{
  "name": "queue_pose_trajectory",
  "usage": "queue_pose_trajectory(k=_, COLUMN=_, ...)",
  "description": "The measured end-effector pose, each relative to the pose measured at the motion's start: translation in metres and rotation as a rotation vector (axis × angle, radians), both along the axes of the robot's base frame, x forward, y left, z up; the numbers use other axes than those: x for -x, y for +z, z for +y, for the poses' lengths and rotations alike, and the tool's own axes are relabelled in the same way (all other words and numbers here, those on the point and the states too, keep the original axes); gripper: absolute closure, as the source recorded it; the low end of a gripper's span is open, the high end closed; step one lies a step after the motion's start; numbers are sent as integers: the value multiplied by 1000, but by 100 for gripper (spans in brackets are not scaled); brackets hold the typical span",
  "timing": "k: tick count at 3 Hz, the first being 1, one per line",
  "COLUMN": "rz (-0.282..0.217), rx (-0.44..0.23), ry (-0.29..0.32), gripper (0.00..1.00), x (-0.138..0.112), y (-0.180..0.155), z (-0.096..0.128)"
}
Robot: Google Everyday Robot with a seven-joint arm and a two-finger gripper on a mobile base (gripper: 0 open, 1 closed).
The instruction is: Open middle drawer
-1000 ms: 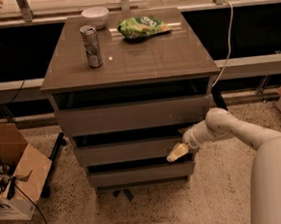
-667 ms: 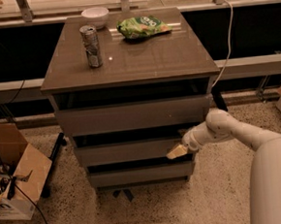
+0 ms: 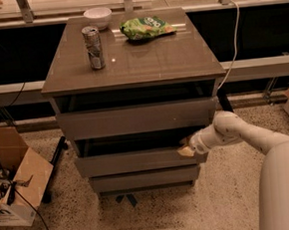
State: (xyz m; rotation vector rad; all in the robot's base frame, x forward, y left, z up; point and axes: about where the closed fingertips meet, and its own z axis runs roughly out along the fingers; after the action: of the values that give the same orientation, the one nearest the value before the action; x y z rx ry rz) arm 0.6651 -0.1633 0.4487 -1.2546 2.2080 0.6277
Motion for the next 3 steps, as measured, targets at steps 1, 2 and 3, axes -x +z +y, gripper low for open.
queue_pose_trajectory(k=1, rz=0, rx=0, ry=0, gripper=96, x=0, y=2, z=0)
queue_pose_trajectory(k=2, rz=0, rx=0, ry=0, gripper=91, x=0, y=3, z=0)
queue_pose_trajectory(k=3, rz=0, rx=0, ry=0, gripper=64, x=0, y=3, z=0)
